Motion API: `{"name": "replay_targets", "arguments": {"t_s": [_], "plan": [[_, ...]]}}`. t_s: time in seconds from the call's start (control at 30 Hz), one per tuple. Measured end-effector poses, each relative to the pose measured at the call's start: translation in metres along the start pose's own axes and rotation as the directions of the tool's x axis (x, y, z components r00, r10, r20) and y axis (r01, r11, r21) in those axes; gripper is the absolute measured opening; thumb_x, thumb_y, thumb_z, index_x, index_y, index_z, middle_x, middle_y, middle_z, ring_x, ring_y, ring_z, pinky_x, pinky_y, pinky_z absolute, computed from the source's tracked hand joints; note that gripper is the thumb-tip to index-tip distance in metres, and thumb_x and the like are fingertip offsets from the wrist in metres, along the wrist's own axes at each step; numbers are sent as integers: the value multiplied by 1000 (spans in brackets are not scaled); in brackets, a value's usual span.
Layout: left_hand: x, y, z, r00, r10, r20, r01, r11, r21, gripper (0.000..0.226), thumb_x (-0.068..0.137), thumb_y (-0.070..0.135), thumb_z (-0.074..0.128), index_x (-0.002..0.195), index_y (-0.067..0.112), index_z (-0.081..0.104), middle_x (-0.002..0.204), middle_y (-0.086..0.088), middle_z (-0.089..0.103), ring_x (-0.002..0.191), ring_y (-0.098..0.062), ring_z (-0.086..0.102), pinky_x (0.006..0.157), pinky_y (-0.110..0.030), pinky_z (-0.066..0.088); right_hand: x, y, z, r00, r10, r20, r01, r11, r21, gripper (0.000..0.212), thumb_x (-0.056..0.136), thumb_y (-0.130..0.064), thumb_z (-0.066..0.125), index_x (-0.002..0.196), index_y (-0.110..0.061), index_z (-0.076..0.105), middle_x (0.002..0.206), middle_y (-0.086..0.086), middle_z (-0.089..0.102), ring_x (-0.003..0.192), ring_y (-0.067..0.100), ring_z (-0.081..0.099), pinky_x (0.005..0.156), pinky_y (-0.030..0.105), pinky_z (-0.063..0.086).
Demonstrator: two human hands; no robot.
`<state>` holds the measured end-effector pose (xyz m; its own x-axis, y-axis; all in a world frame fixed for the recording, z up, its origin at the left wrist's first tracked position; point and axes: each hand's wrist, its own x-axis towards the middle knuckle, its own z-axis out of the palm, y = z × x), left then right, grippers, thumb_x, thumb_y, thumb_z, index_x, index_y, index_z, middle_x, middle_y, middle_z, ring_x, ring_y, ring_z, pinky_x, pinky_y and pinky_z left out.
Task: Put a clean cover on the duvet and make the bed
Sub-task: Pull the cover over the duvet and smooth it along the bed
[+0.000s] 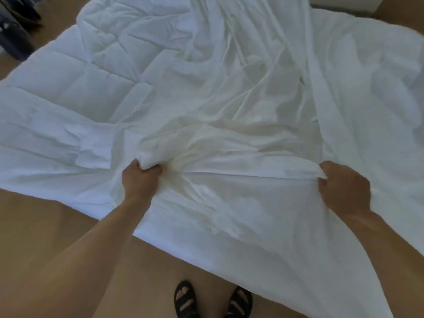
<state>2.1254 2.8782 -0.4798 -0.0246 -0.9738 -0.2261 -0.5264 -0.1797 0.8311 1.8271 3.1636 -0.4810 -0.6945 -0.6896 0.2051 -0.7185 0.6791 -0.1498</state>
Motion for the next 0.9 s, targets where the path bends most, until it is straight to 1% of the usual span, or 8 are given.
{"name": "replay_targets", "arguments": {"t_s": [0.1, 0.2, 0.3, 0.4, 0.5, 0.6, 0.77, 0.9], "plan": [[20, -2, -37, 988, 154, -7, -150, 970, 193, 27, 78, 35, 75, 89, 19, 56, 83, 6, 59, 85, -27, 59, 78, -45, 52, 5, 8, 1, 997, 72, 6, -72, 997, -40, 18, 84, -9, 51, 88, -1, 67, 69, 25, 61, 63, 43, 61, 60, 43, 48], [24, -37, -39, 981, -53, 188, -26, 919, 393, 72, 67, 53, 77, 120, 13, 50, 108, -5, 61, 97, -31, 60, 84, -47, 52, 6, -5, 22, 936, 212, 280, -187, 976, -114, 12, 93, -14, 54, 98, -7, 62, 91, 25, 66, 87, 42, 62, 78, 44, 45], [9, -57, -25, 729, -348, 589, 105, 908, 406, 82, 68, 46, 87, 136, 25, 48, 119, 3, 64, 106, -17, 62, 93, -37, 48, 1, -25, 34, 821, 227, 524, -117, 965, -235, 25, 95, -31, 48, 113, -16, 56, 116, 10, 64, 111, 33, 58, 90, 40, 43], [10, -48, -30, 574, -429, 698, 341, 900, 273, 70, 75, 66, 68, 133, 29, 54, 125, 2, 67, 115, -23, 61, 99, -46, 43, -6, -55, 37, 840, 96, 533, -57, 994, -89, 63, 79, -41, 64, 134, -16, 46, 132, 8, 52, 127, 31, 48, 101, 46, 38], [31, -44, -47, 738, -451, 502, 481, 874, 78, 57, 93, 61, 43, 108, 13, 68, 110, -16, 72, 103, -35, 65, 96, -51, 46, -15, -104, 36, 916, -203, 345, 144, 971, 188, 88, 66, -46, 62, 144, -14, 41, 146, 10, 45, 137, 30, 41, 109, 55, 33], [57, -62, -54, 946, -295, 133, 211, 874, 438, 50, 85, 41, 66, 120, 5, 58, 118, -17, 65, 106, -37, 60, 95, -49, 50, -12, -138, 47, 888, -228, 400, 234, 972, 35, 95, 73, -61, 63, 153, -20, 31, 159, 8, 28, 147, 28, 26, 113, 56, 24], [91, -80, -37, 951, -213, 224, 34, 792, 609, 118, 53, 69, 74, 149, 20, 27, 144, -9, 43, 134, -35, 40, 107, -53, 39, 2, -156, 75, 870, -62, 489, 149, 979, -140, 108, 66, -73, 66, 151, -21, 24, 149, 4, 40, 136, 26, 40, 107, 46, 30], [95, -73, -12, 910, -214, 356, 87, 937, 339, 52, 79, 35, 70, 122, 15, 50, 105, 1, 61, 86, -19, 60, 68, -31, 49, 3, -166, 92, 863, -39, 504, 136, 978, -157, 92, 71, -70, 66, 142, -16, 45, 136, 5, 57, 124, 27, 54, 99, 43, 37]]}}
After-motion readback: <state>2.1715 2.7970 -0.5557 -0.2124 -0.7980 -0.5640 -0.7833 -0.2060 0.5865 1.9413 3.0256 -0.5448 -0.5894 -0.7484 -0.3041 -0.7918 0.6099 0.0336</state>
